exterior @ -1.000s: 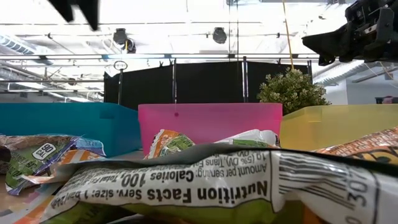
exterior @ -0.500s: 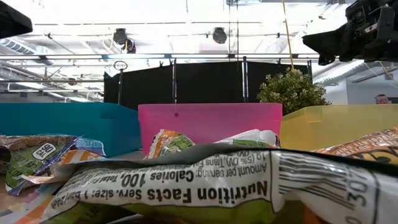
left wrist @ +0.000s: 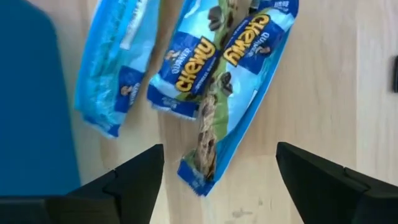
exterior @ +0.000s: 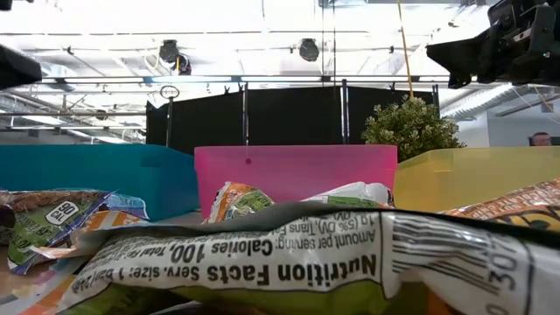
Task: Pick and place Granola Bars by type
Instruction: Put the blue granola bar into the blue bin, then put the red granola bar into the yellow bin, then put the orange granola bar into the red bin
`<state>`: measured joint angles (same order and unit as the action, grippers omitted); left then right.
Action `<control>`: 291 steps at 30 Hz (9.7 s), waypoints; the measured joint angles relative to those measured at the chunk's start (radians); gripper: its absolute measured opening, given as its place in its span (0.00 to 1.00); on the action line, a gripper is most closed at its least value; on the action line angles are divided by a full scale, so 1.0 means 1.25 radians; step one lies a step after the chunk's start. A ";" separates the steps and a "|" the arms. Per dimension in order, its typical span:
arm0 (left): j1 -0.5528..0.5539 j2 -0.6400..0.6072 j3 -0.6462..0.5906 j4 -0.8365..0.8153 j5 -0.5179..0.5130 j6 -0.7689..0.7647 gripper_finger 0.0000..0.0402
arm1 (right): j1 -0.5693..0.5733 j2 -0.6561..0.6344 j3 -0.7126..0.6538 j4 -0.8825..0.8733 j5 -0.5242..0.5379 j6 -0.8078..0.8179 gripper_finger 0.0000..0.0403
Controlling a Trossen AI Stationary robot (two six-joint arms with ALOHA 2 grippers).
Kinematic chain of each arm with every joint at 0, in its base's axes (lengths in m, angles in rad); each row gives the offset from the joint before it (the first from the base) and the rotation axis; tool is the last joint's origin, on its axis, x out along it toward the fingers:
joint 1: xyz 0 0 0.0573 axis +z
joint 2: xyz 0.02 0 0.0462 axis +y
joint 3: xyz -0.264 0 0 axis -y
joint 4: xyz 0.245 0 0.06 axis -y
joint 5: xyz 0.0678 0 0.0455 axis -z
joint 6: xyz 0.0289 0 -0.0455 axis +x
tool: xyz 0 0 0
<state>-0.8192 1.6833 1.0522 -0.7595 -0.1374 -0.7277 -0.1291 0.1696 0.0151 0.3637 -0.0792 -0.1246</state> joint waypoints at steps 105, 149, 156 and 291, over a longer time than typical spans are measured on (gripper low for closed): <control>0.300 -0.762 -0.814 0.999 -0.261 0.729 0.01 | 0.233 0.497 0.609 -0.536 0.267 -0.007 0.00; 0.282 -0.762 -0.814 1.070 -0.121 0.829 0.12 | 0.894 1.461 1.341 -1.165 0.218 1.129 0.47; 0.283 -0.762 -0.814 1.070 -0.122 0.839 0.12 | 0.917 1.460 1.307 -1.178 0.230 1.179 0.45; 0.284 -0.515 -0.419 0.732 -0.267 0.645 0.12 | 0.464 0.266 0.013 0.180 0.564 -0.071 0.00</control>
<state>-0.4641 1.0401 0.5282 0.1550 -0.4706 0.0788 0.4511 0.5021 0.0317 0.5882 0.6258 -0.2128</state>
